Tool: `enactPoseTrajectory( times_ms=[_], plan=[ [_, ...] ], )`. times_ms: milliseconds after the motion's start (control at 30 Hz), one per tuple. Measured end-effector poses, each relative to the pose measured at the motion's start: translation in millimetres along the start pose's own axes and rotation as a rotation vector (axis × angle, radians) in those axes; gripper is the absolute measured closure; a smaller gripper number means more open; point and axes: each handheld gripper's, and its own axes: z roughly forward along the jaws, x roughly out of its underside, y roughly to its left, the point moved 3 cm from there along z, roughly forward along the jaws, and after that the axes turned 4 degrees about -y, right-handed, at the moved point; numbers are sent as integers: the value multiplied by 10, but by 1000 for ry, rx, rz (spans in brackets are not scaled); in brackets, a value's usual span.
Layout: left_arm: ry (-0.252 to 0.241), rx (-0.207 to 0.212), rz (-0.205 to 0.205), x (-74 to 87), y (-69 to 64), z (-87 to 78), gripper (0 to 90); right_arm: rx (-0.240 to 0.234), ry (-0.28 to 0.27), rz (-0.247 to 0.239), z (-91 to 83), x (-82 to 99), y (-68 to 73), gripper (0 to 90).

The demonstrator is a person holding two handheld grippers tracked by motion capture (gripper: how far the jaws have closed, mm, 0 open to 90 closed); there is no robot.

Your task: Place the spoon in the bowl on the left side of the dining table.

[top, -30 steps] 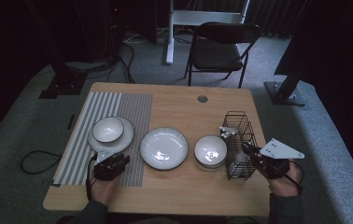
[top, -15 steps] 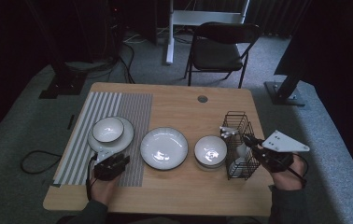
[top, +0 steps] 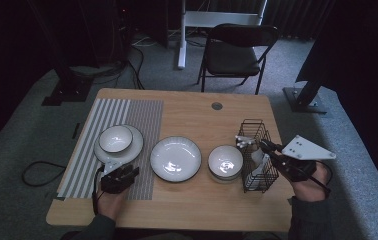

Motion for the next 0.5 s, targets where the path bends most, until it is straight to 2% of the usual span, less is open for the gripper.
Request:
enactPoseTrajectory(
  times_ms=[167, 500],
  plan=[
    [0, 2, -1, 1, -2, -1, 662, -4, -20, -14, -1, -77, 37, 851],
    [1, 1, -1, 3, -6, -2, 657, -56, -42, -20, 52, -153, 160, 851]
  ],
)
